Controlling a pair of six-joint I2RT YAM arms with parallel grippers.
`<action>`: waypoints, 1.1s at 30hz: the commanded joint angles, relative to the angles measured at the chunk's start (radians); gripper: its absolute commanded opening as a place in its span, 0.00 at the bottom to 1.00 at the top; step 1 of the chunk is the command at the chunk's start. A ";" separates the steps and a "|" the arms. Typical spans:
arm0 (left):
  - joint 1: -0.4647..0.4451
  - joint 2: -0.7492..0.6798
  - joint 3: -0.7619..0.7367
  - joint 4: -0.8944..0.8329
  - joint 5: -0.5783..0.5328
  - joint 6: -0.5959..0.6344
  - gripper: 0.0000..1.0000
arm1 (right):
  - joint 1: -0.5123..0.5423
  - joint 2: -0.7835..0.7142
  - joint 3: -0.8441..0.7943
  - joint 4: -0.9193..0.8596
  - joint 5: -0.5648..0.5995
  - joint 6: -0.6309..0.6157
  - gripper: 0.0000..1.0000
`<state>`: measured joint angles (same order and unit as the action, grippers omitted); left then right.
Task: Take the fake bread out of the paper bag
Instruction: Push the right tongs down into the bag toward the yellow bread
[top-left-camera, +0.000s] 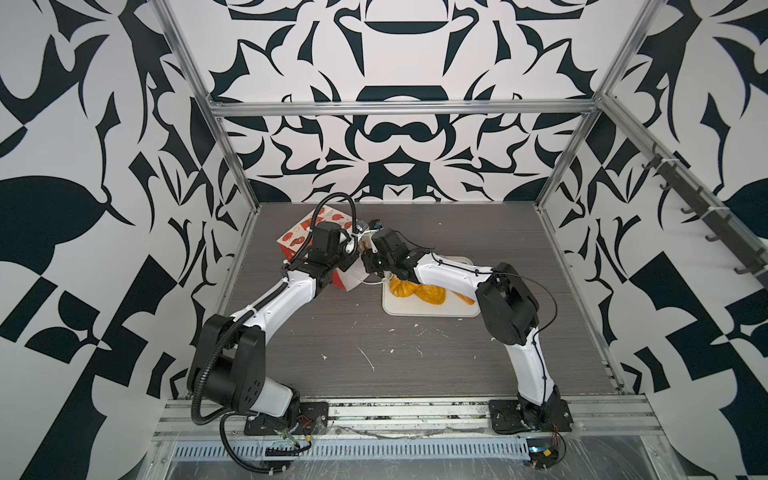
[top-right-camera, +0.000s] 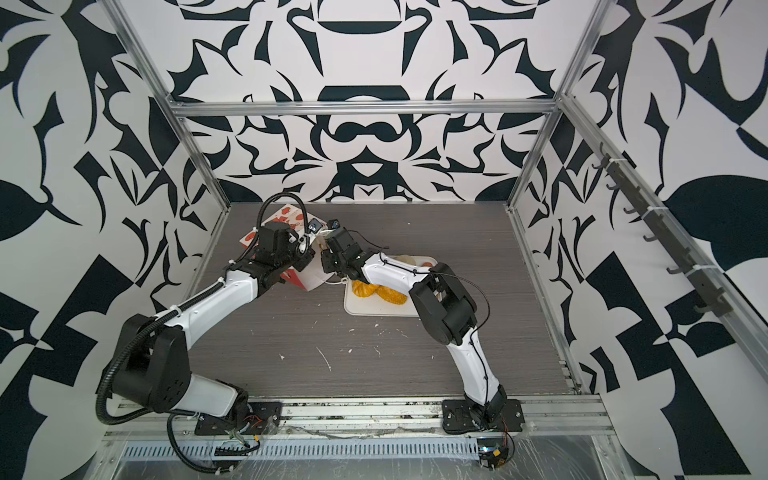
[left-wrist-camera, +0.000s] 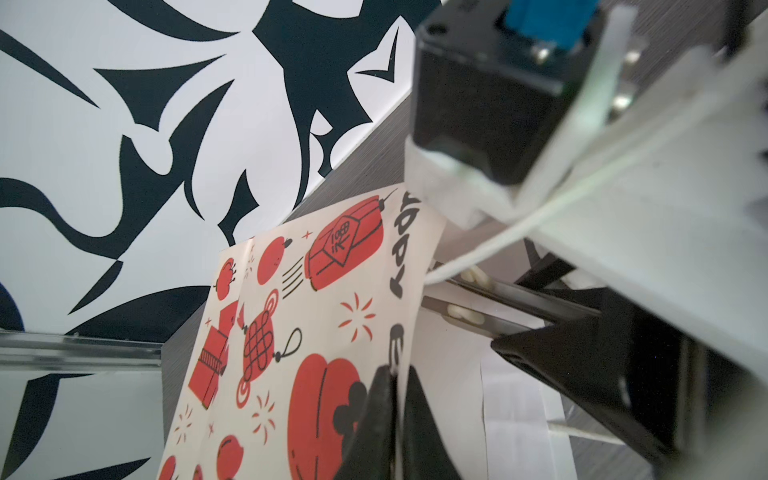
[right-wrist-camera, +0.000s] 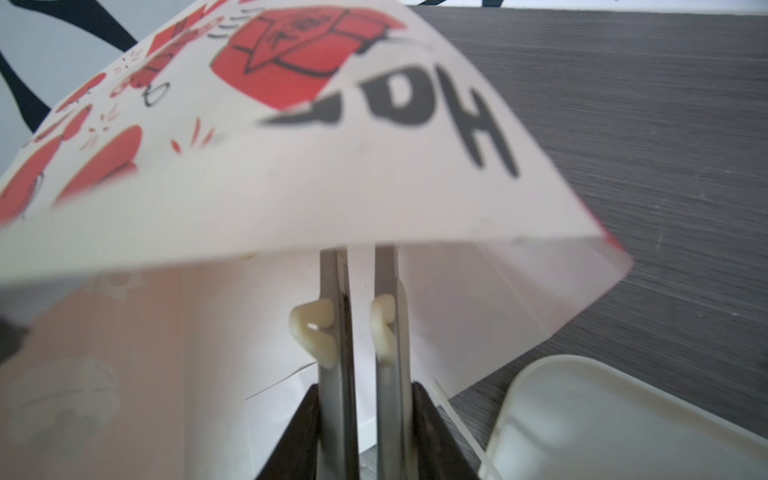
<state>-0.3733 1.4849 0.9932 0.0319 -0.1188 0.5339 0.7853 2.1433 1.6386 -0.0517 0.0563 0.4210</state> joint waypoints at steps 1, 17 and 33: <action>0.010 0.028 0.032 0.000 -0.027 0.021 0.09 | -0.001 -0.058 0.009 0.087 0.048 0.030 0.35; 0.020 0.013 -0.018 0.059 0.008 -0.028 0.09 | -0.052 -0.169 -0.053 -0.001 -0.364 0.194 0.39; 0.020 -0.018 -0.051 0.098 0.021 -0.036 0.09 | -0.104 -0.100 -0.117 0.240 -0.683 0.503 0.47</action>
<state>-0.3584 1.4956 0.9611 0.1017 -0.1112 0.5091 0.6838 2.0659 1.5215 0.0681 -0.5488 0.8520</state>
